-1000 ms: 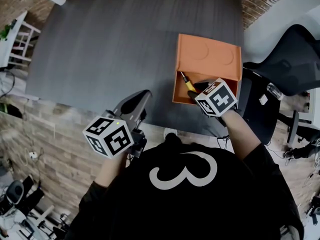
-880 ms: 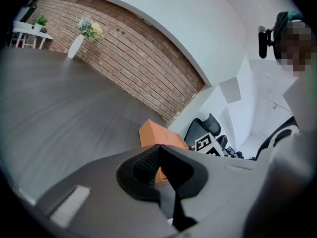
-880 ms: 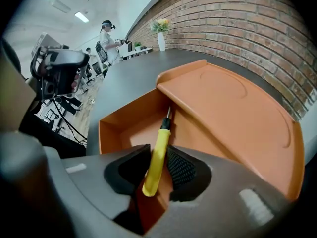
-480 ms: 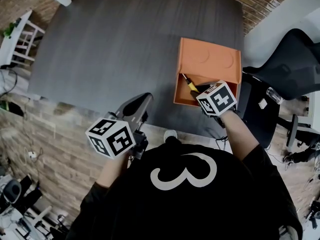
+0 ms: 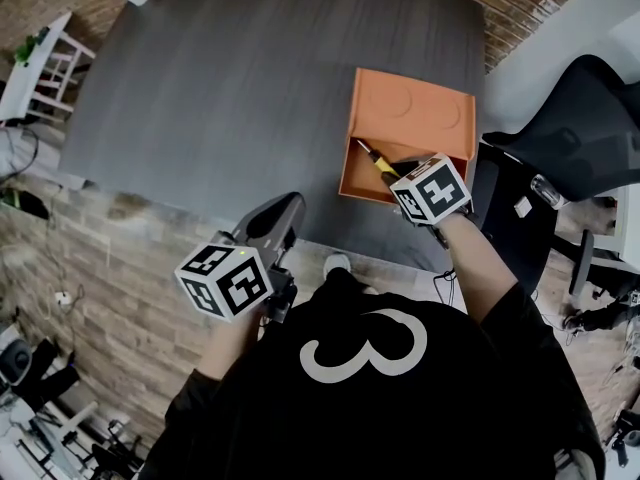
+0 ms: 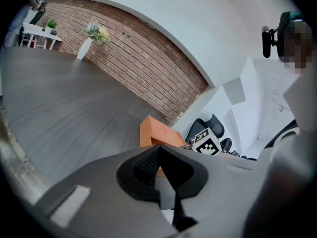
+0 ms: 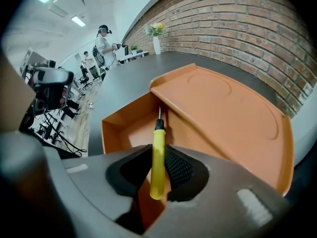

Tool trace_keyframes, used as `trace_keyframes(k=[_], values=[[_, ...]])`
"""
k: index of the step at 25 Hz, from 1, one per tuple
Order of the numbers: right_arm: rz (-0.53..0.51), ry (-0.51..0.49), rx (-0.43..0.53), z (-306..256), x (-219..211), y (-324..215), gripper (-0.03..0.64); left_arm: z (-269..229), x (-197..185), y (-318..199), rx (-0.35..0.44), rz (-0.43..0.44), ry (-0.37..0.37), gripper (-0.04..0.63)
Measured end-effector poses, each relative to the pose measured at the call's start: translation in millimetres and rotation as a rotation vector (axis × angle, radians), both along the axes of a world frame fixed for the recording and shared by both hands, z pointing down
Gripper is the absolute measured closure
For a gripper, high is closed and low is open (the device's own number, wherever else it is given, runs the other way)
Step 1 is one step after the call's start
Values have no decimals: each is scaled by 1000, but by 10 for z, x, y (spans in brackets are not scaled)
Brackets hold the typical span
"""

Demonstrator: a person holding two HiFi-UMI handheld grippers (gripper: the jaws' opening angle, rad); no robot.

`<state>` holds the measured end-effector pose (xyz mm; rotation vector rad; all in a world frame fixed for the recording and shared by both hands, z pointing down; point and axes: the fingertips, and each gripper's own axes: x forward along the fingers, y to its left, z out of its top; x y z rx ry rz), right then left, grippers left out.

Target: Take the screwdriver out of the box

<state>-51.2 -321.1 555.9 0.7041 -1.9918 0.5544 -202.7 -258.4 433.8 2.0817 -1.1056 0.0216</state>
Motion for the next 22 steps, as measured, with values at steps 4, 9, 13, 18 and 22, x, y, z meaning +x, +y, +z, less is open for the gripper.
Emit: trace_keyframes(k=[4,9,13,18,22], values=[[-46,16,19,-81,47,60,538,-20,31,111,-6,-35,-5,584],[-87,-5,38,-229,77,152,538,-100,87,237,0,-61,-5,584],[-126,-13,91,-409,134,240,540,-178,180,337,9,-72,-14,584],[-178,-20,180,-696,204,349,540,-265,303,474,29,-81,-19,584],[-147,-162,198,-992,215,508,540,-368,423,604,51,-76,-32,584]])
